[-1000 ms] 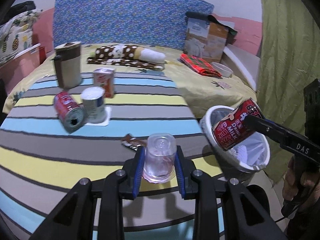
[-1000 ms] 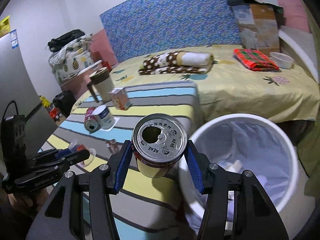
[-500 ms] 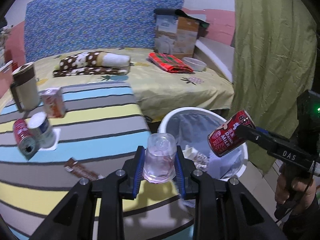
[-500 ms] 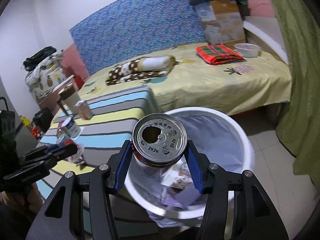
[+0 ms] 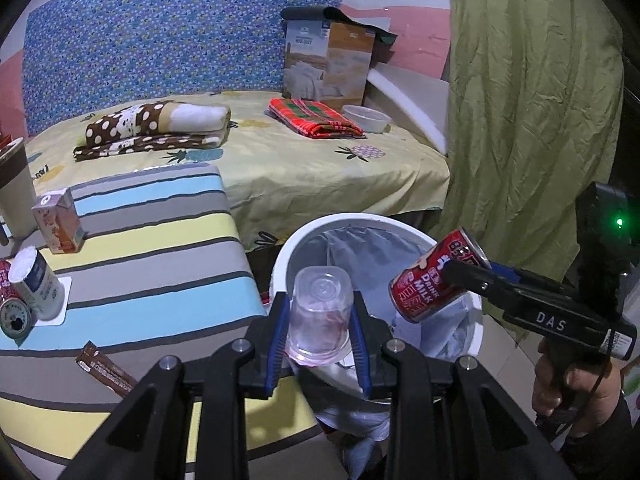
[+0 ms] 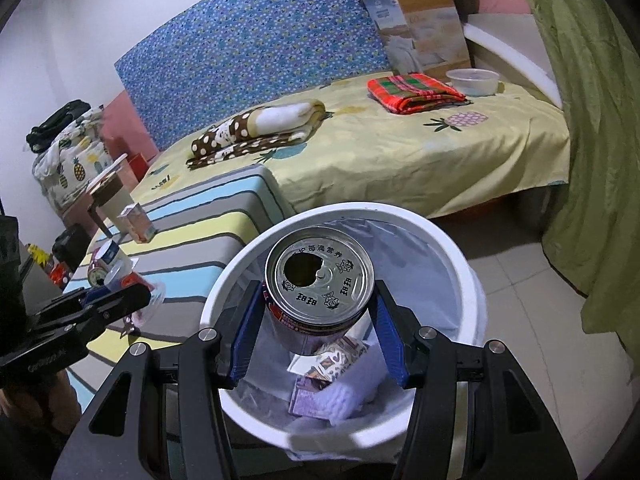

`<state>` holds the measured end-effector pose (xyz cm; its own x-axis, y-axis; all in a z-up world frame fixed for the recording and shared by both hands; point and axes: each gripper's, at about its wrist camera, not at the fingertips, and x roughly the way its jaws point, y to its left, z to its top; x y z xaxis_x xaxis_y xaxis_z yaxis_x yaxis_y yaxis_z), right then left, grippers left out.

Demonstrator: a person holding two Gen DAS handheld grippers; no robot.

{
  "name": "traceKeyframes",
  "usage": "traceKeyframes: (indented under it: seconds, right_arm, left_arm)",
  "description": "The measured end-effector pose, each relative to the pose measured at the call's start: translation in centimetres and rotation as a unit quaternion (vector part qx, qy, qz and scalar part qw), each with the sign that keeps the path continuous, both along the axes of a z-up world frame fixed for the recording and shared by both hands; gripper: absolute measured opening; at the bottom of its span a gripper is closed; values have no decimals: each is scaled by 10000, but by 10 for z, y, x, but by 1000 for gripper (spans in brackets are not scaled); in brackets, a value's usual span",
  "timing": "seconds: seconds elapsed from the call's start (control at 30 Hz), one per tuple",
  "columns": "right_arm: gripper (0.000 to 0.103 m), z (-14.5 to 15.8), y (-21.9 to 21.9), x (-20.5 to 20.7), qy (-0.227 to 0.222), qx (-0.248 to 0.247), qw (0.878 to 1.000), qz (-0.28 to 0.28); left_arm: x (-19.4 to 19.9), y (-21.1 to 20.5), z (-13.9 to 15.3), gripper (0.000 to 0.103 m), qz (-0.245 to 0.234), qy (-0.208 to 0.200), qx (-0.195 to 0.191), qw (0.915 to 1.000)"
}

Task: Collect trash
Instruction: 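Carry the plastic cup and red can over the bin with both tools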

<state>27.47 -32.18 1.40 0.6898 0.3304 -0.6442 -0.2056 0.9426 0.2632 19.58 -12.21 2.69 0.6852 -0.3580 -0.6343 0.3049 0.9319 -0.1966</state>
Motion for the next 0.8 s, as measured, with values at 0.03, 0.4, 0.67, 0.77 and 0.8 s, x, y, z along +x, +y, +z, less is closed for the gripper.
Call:
traceKeyframes:
  seconds: [0.03,0.4,0.67,0.77,0.8]
  right_arm:
    - [55,-1,2,2,11,2,10000,32]
    - [55,-18,30,18,309,-76,9984,465]
    - [56,-19,38,18,380,1,9967,720]
    - [58,-15,36,14,320,50,9969,711]
    - [58,-14,35,14,309,63,9971,690]
  left_arm:
    - [0,2,-1,31,27,8,-8,10000]
    - [5,29,-8,31,263,48,-89,9996]
    - [8,38,-11,31,316,76,-154,9994]
    - [8,37,-11,31,286,79,-150,9994]
    - [8,35,-11,31,267,80,-154,9995]
